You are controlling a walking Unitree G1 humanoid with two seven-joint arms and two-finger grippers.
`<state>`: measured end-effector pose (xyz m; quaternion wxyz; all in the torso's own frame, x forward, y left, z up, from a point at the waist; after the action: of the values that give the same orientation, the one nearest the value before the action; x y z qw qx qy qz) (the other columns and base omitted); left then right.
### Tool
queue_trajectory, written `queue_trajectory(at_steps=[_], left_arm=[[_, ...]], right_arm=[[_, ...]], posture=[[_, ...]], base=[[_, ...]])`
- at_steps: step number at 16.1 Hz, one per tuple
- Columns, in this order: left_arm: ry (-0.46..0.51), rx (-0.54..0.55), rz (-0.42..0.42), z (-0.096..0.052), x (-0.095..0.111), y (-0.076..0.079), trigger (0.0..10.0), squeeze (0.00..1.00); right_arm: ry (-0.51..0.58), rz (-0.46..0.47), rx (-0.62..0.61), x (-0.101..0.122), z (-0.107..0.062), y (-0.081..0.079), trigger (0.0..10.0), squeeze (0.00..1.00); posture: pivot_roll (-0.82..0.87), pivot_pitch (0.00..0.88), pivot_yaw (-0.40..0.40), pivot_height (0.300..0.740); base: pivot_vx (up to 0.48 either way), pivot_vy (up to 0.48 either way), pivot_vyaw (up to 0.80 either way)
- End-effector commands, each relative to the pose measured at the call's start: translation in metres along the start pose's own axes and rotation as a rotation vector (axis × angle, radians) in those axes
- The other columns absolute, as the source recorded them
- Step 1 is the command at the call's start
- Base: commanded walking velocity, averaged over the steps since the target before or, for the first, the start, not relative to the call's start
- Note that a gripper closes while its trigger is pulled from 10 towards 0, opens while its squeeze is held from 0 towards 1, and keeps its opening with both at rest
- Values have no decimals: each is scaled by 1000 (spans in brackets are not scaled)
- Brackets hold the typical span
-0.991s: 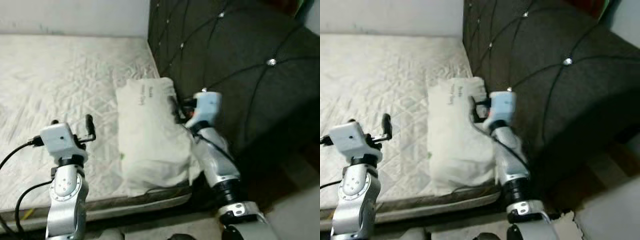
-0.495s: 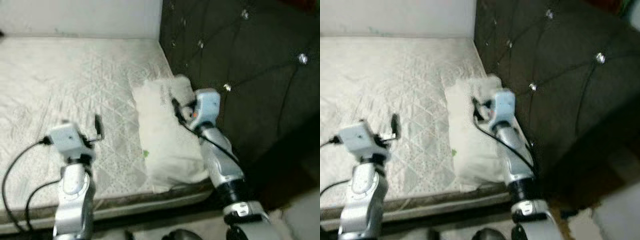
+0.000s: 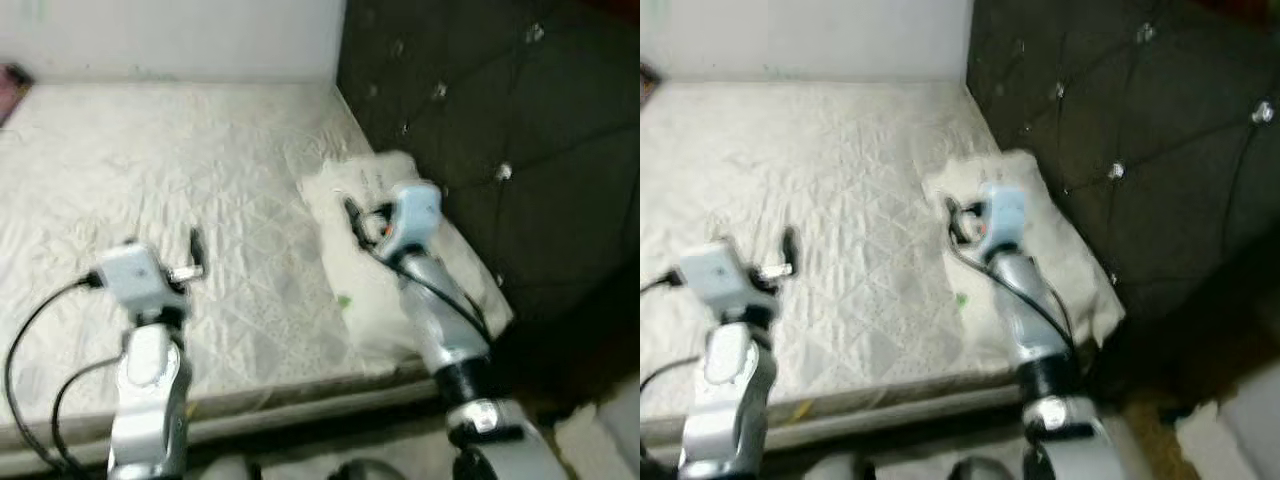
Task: Clean up the room
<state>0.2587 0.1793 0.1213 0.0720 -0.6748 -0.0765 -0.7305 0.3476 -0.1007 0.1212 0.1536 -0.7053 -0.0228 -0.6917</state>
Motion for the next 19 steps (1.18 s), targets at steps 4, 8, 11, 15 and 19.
queue_trajectory(at_steps=[4, 8, 11, 15, 19], left_arm=[[11, 12, 5, 1, 3, -3, 10000, 0], [12, 12, 1, 2, 3, -3, 10000, 0], [12, 14, 3, 2, 3, -3, 10000, 0], [13, 11, 5, 2, 4, -3, 10000, 0], [12, 10, 5, 1, 4, -3, 10000, 0]], right_arm=[[20, 4, 33, 6, 4, -9, 10000, 0], [18, -3, 38, 6, 5, -9, 10000, 0], [17, -15, 48, 5, 5, -10, 10000, 0], [18, -19, 68, 5, 5, -13, 10000, 0], [12, -20, 66, 3, 5, -12, 10000, 0]], posture=[[-16, 0, -67, 740], [-14, 0, -71, 740], [-13, 0, -71, 740], [-12, 0, -71, 740], [-11, 0, -72, 740]], base=[[0, 480, 0], [0, 480, 0], [0, 480, 0], [0, 480, 200], [0, 480, 522]])
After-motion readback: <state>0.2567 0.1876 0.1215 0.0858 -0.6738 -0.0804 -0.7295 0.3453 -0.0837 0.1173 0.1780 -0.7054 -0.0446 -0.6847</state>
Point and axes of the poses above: a point about 5 cm out from each wrist's last joint towards the gripper, its own z axis pointing out of the wrist towards the gripper, its own x axis along the axis of the wrist's last joint, y = z × x, the point moved 1 cm from there along z, pointing out of the wrist towards the gripper, and after that the axes turned 5 degrees about z, right-handed, at the moved point
